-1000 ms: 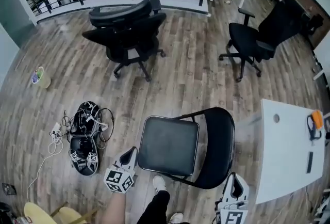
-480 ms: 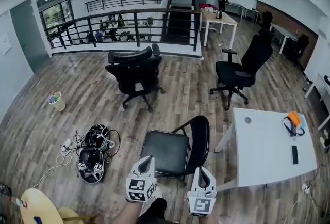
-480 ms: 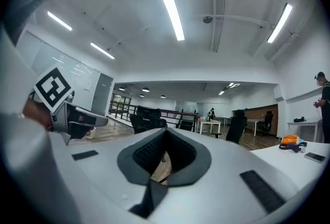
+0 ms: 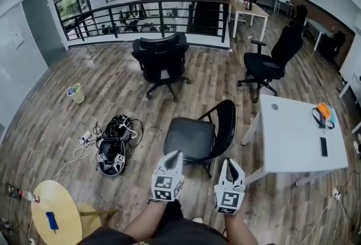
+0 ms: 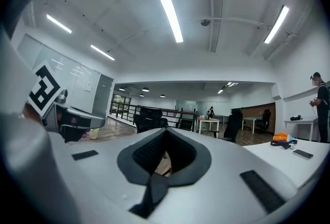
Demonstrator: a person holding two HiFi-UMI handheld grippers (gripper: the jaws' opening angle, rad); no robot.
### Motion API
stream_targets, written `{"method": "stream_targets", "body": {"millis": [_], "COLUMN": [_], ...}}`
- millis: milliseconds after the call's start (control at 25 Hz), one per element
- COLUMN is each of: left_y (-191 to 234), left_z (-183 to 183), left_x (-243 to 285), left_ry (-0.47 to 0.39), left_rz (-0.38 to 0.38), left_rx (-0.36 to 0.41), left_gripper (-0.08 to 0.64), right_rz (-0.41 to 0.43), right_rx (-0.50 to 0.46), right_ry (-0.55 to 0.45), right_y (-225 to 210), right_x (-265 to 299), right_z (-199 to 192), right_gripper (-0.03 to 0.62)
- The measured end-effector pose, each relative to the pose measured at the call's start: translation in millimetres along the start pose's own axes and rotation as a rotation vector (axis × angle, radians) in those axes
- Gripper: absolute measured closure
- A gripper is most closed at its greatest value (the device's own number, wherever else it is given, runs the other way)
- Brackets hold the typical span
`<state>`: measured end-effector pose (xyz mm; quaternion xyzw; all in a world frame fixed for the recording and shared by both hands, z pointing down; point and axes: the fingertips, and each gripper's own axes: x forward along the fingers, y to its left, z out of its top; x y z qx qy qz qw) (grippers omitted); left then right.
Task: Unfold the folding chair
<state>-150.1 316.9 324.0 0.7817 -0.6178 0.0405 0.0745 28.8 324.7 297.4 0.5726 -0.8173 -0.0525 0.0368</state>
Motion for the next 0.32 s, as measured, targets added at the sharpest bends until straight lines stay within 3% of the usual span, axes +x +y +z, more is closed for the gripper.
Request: {"method": "stream_targets", "body": {"millis": [320], "left_y": [8], "left_z": [10], "left_x": [15], "left_ry": [-0.054], "left_rz": [-0.008], "left_rx": [0.076], "left_gripper": [0.555], "right_rz": [-0.005], "right_rx": [-0.013], "right_ry": [-0.005], "right_y": [11], "right_x": [23], "right_z": [1], "right_gripper": [0.58]}}
